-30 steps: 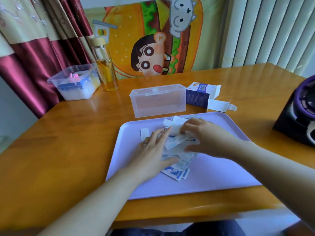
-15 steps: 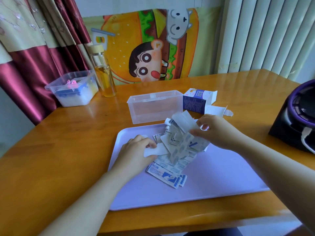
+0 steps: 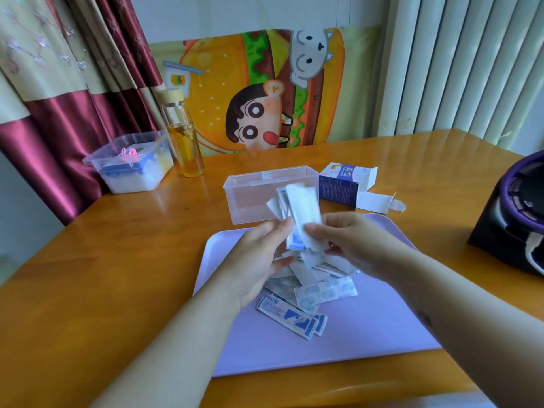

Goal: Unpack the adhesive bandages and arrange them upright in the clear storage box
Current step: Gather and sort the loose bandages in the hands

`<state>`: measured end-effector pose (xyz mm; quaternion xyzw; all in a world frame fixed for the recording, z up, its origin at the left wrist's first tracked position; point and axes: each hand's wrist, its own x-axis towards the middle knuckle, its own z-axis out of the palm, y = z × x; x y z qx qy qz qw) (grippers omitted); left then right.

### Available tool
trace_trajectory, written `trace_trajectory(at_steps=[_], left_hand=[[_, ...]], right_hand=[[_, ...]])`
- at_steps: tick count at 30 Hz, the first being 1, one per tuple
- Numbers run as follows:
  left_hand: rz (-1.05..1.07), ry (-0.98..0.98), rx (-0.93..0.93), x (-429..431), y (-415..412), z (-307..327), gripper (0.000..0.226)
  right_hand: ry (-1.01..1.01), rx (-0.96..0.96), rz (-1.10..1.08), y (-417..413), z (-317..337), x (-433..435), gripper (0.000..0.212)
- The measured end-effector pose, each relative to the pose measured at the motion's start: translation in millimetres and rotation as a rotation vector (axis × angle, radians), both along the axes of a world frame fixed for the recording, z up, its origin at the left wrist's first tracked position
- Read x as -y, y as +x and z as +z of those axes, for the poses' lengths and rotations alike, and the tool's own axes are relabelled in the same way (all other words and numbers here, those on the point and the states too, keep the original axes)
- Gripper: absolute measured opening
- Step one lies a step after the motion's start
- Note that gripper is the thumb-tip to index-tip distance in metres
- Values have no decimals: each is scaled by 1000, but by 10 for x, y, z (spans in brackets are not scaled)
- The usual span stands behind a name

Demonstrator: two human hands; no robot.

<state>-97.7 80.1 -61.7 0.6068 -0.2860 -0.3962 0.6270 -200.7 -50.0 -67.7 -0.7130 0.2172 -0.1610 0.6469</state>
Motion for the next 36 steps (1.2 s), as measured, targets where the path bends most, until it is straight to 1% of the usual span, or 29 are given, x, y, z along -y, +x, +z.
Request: trace_trajectory(at_steps=[1,2,3,5,8,11,14,16,19,21,23,25,27,29,31,33,34,36], left_hand=[[-2,-30,-115,21,-38,-17,28],[4,-56,-196,30,-60,-53,31],[13,-72,-250,21,-77,-88,32],[34,-73,-308,-10,-66,-171,32],[80,-48,-327,-76,-32,-246,28],[107,-37,-298,-120,-21,-268,25],[119,-33,-297,-132,-8,-277,26],[123,-34,-320,-135,0,-286,24],[195,-48,-444,-155,3,-290,16],[239,-50,-561,-172,2,-276,14],[230,-30,-663,-198,-4,-254,17],[182,-25,-733,-226,-15,-236,28],[123,-26,-733,-246,-29,-231,41],[100,-21,-700,-251,-49,-240,44],[101,-36,-670,-248,-74,-248,35],[117,-72,-649,-236,-94,-256,29],[139,-83,-623,-229,-98,-258,27],[203,-77,-510,-215,-77,-274,18]], right_hand=[[56,-21,63,8,-55,-51,14],[72,-49,108,12,-101,-104,14],[64,-75,122,11,-137,-141,14],[8,-109,72,7,-168,-178,14],[-164,-130,-44,-8,-157,-204,15],[-219,-99,-36,-1,-124,-264,17],[-298,-113,-33,22,-125,-295,21],[-359,-96,-61,26,-136,-292,17],[-551,-5,-177,4,-175,-261,7],[-764,105,-264,-27,-203,-239,12],[-1012,235,-287,-60,-253,-204,15],[-1162,333,-308,-82,-303,-192,11],[-1235,392,-362,-94,-321,-194,9],[-1261,412,-395,-101,-321,-211,11],[-1262,404,-388,-98,-331,-241,7],[-1237,375,-327,-96,-356,-269,7],[-1220,361,-272,-100,-366,-272,8],[-1159,317,-118,-123,-363,-272,8]])
